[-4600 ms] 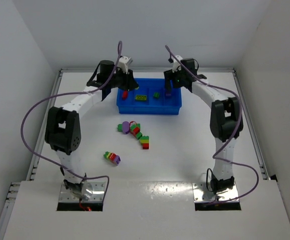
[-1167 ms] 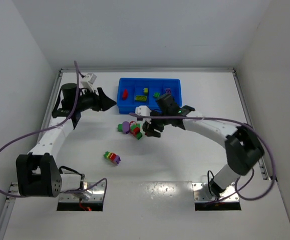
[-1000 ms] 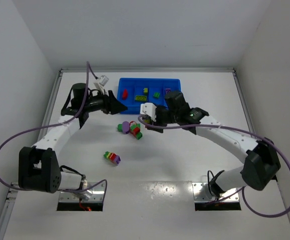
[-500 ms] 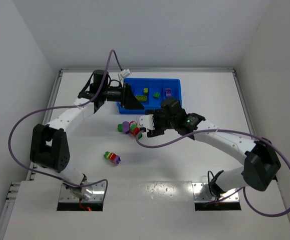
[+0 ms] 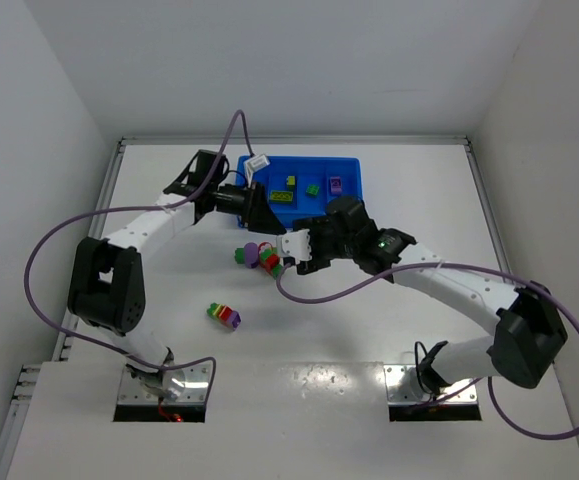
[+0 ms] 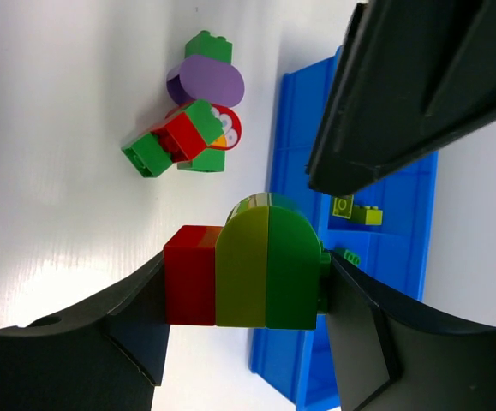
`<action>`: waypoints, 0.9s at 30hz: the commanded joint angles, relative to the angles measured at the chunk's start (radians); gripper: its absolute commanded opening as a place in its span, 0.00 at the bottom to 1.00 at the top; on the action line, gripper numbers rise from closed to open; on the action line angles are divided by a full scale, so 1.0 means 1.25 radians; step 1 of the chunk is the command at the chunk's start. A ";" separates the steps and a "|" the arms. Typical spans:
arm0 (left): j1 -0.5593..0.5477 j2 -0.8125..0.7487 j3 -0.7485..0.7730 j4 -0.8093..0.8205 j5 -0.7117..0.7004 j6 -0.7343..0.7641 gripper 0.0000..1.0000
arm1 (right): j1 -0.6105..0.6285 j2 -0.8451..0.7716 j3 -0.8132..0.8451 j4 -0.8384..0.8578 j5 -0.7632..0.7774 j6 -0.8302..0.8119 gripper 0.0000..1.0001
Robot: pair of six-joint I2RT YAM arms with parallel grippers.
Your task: Sort the legos into containers by color
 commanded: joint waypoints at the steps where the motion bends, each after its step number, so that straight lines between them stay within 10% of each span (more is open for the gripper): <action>1: -0.009 -0.021 0.017 -0.012 0.036 0.047 0.62 | -0.001 -0.034 -0.001 0.050 -0.017 -0.012 0.10; 27: -0.031 -0.014 0.039 -0.020 0.058 0.069 0.62 | 0.021 0.004 0.036 0.065 -0.040 -0.012 0.10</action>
